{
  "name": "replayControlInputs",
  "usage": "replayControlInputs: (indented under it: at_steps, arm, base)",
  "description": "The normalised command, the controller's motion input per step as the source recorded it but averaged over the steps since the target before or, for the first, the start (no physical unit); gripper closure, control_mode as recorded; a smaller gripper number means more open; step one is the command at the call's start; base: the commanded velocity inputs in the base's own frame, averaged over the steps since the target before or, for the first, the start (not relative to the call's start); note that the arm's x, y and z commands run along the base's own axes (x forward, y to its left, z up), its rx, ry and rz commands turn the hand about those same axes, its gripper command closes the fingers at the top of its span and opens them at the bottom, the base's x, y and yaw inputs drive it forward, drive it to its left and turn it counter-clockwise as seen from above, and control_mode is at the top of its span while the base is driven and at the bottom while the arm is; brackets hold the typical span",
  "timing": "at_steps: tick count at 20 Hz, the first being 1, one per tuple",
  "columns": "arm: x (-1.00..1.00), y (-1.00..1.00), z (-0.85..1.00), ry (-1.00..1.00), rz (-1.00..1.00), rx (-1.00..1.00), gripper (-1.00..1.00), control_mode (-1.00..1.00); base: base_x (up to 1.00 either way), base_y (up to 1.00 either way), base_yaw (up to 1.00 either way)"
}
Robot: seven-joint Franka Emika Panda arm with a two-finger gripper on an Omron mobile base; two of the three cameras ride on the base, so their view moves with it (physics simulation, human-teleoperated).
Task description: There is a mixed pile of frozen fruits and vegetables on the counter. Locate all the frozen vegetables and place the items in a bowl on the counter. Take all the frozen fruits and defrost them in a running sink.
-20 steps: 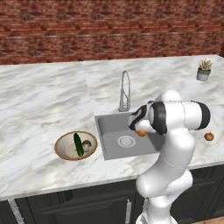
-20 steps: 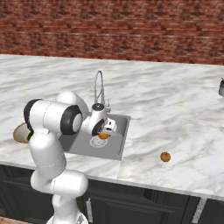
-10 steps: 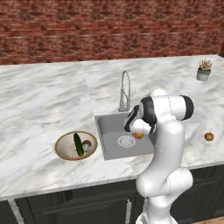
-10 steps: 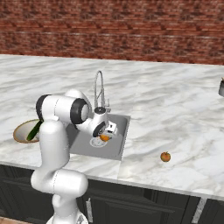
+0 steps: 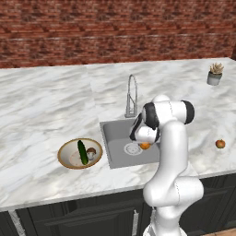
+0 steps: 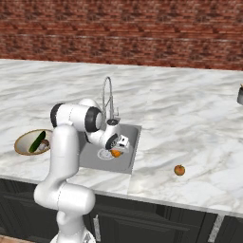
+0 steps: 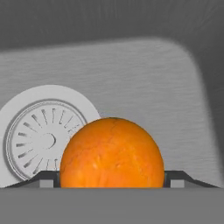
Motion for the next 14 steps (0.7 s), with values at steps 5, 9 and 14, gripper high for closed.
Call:
replayControlInputs:
  at_steps: [5, 9, 14]
  arm:
    - [0.21, 0.04, -0.09, 0.01, 0.00, 0.00, -1.00, -1.00]
    - [0.07, 0.00, -0.01, 0.00, 0.00, 0.00, -1.00, -1.00]
    - [0.00, 0.00, 0.08, 0.04, 0.00, 0.00, -1.00, -1.00]
  base:
    - [0.00, 0.00, 0.00]
    - [0.00, 0.00, 0.00]
    - [0.00, 0.00, 0.00]
